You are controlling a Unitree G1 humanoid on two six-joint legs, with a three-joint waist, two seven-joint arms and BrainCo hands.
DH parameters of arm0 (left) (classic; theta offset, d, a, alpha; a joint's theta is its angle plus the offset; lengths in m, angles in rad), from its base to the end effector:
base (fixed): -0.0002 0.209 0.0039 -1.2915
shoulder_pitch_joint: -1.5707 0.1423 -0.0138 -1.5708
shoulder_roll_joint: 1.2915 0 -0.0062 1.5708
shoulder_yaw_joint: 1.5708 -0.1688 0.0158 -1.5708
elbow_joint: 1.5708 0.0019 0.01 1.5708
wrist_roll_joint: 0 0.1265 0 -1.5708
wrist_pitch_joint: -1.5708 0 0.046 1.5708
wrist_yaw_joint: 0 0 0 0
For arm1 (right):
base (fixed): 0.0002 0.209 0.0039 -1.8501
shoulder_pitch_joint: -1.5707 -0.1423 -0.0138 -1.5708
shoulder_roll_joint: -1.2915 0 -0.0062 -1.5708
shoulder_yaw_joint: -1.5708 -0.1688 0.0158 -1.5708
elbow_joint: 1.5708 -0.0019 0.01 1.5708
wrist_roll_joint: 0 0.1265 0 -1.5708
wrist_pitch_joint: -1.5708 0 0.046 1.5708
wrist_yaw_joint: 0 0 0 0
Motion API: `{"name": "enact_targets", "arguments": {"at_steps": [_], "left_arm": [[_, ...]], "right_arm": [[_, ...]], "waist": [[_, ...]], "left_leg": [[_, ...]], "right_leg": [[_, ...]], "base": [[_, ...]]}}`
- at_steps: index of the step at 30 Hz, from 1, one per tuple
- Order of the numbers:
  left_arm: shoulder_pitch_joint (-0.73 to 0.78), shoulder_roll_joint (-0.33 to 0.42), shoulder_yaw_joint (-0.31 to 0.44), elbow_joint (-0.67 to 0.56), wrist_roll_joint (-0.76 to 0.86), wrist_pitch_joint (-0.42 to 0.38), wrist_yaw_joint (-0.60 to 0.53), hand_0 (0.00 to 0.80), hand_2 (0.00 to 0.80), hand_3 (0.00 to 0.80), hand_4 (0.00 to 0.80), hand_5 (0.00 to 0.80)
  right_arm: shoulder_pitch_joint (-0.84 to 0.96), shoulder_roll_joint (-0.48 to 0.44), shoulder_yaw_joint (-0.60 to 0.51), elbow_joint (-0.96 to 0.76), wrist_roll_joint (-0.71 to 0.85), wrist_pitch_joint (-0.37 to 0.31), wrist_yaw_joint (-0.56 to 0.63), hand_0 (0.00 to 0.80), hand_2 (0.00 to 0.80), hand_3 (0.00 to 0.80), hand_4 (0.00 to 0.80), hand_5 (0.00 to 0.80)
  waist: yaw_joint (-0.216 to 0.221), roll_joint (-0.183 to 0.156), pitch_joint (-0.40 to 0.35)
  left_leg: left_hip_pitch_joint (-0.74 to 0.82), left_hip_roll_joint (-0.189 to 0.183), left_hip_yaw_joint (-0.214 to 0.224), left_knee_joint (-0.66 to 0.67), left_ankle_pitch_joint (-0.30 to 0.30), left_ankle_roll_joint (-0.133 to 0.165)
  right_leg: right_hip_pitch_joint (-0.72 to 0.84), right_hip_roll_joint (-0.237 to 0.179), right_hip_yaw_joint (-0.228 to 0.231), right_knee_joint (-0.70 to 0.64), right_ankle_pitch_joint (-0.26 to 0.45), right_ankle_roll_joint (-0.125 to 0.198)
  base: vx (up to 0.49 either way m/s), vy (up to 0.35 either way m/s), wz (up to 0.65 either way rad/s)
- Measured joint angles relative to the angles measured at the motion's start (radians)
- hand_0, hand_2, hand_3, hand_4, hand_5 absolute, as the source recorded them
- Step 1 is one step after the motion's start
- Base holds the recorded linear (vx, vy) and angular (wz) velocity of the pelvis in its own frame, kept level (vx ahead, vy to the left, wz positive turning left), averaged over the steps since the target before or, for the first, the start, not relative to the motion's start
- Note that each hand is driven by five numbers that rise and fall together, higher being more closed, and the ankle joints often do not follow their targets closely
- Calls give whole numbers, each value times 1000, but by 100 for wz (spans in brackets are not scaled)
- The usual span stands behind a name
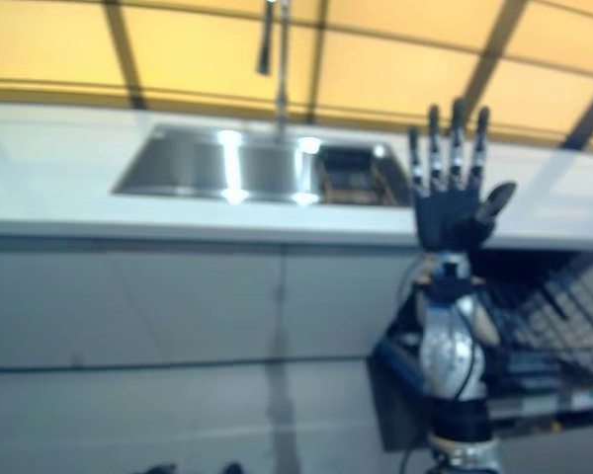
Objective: Take plates into dishwasher
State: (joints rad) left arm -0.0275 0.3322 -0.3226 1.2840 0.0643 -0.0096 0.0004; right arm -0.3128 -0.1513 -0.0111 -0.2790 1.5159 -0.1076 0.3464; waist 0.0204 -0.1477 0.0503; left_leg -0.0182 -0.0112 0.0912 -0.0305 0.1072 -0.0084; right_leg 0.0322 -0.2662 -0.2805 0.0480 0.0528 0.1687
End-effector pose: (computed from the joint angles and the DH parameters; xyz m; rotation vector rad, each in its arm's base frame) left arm 0.0667 0.2410 -0.0852 0.5490 1.2774 -0.1069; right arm 0.2237 -0.1576 0.1692 1.2743 -0.7327 0.7045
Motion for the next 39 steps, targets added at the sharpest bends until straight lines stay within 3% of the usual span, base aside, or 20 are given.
{"name": "enact_targets", "arguments": {"at_steps": [8, 13, 17, 19, 22, 25, 28, 30, 33, 36, 39], "left_arm": [[19, -9, -5, 3, -1, -45, 0, 0, 0, 0, 0, 0], [25, -9, -5, -5, -2, -44, 4, 0, 0, 0, 0, 0], [28, -4, 4, -6, -1, -38, 10, 0, 0, 0, 0, 0], [32, 3, 17, -11, -1, -27, 12, 0, 0, 0, 0, 0], [50, 2, 34, -41, 0, -13, 14, 0, 0, 0, 0, 0], [61, -15, 53, -82, 0, 3, 20, 0, 0, 0, 0, 0], [68, -56, 78, -87, -5, 3, 35, 0, 0, 0, 0, 0], [68, -79, 106, -90, -6, 2, 39, 0, 0, 0, 0, 0], [68, -77, 109, -90, -14, 2, 39, 0, 0, 0, 0, 0], [63, -77, 109, -93, -40, -1, 39, 0, 0, 0, 0, 0], [62, -74, 109, -105, -47, -4, 36, 0, 0, 0, 0, 0]], "right_arm": [[-39, 24, 24, 0, 18, 3, 60, 0, 0, 0, 0, 0], [-39, 14, 24, 3, -162, -13, 40, 0, 0, 0, 0, 0], [-38, -45, 23, 12, -379, -82, -24, 0, 0, 0, 0, 0], [-37, -114, 19, 29, -558, -156, -107, 0, 0, 0, 0, 0], [-14, -288, 6, 114, -962, -249, -339, 0, 0, 0, 0, 0], [14, -474, -24, 121, -1309, -251, -519, 0, 0, 0, 0, 0], [15, -564, -47, 56, -1249, -244, -411, 0, 0, 0, 0, 0], [14, -578, -32, -37, -1007, -179, -177, 0, 0, 0, 0, 0], [14, -577, 30, -45, -803, -49, 79, 0, 0, 0, 0, 0], [26, -619, 78, -41, -767, 58, 278, 0, 0, 0, 0, 0], [60, -717, 90, -15, -809, 111, 349, 0, 0, 0, 0, 0]], "waist": [[22, 37, -36], [26, 45, -49], [28, 40, -55], [24, 38, -58], [22, 33, -66], [21, 47, -56], [12, 76, -31], [-3, 103, -4], [-7, 116, 14], [-7, 130, 39], [-8, 147, 58]], "left_leg": [[-61, -11, -40, 69, -22, 10], [-85, -2, -39, 83, -26, 12], [-86, 18, -37, 84, -27, 1], [-85, 33, -36, 76, -23, -9], [-80, 59, -36, 49, -8, -34], [-75, 89, -31, 4, 23, -53], [-36, 115, -23, -41, 51, -68], [-11, 138, -23, -54, 56, -90], [-13, 172, -21, -56, 55, -100], [-14, 192, -11, -53, 54, -100], [-14, 193, -7, -43, 55, -100]], "right_leg": [[-6, 4, 32, -14, -31, 10], [-28, 9, 34, -2, -39, 23], [-24, 34, 42, -15, -39, 21], [-18, 52, 59, -21, -33, 12], [-16, 91, 77, -54, -9, -38], [-13, 129, 79, -95, 18, -60], [13, 162, 85, -137, 37, -74], [32, 191, 86, -138, 31, -87], [36, 223, 86, -138, 25, -115], [36, 241, 85, -138, 22, -124], [41, 241, 85, -138, 17, -130]], "base": [[-66, -92, 16], [-100, -199, 0], [-107, -249, -3], [-133, -255, -3], [-186, -261, -7], [-197, -227, -8], [-138, -210, -13], [-134, -244, -6], [-100, -177, -5], [-68, -112, 3], [-39, -52, 15]]}}
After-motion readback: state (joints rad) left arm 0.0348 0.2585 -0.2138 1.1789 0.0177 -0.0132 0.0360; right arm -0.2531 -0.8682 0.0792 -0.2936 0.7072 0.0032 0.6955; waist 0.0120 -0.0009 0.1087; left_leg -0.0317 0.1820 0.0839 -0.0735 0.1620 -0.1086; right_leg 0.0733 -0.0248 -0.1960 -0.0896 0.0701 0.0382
